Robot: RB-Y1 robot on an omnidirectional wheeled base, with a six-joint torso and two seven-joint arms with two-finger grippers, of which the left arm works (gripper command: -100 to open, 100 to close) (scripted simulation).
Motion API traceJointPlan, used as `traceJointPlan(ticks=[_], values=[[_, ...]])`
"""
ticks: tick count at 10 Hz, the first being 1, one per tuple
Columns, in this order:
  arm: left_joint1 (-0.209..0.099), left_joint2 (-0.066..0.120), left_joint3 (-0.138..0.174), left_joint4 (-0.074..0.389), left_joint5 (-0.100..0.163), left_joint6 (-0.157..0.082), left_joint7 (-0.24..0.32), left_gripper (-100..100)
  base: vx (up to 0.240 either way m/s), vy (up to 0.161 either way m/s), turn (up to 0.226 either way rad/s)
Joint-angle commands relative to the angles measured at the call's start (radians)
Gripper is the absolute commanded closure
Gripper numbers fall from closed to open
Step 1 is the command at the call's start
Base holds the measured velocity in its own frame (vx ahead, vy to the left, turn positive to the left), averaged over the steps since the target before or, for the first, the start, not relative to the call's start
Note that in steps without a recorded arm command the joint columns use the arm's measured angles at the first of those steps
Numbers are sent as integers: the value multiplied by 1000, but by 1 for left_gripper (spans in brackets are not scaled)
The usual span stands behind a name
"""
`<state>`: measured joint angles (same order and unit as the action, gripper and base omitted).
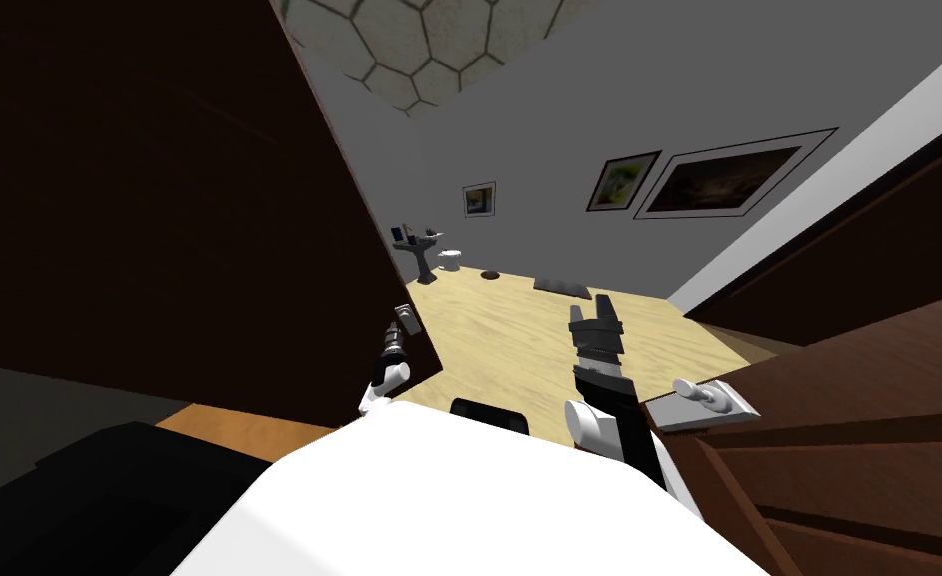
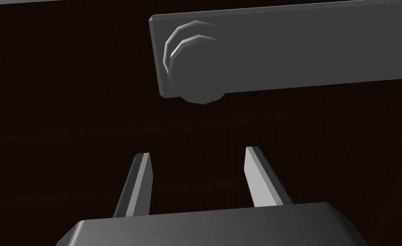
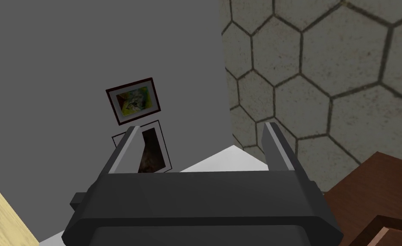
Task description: Push the door open
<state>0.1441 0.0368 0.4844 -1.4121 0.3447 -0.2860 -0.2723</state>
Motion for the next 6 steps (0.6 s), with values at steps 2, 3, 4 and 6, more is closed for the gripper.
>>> traceJointPlan(ticks=[2,3,4,6], values=[[8,-58,-14,-28,-7,0,-18,-100,-161,-157,59],[11,-79,-18,-34,-9,1,-22,-100,-180,-192,43],[8,-70,-14,-33,-9,2,-22,-100,-76,-88,15],[3,-33,-12,-23,-10,-5,-23,-100,113,92,-12]])
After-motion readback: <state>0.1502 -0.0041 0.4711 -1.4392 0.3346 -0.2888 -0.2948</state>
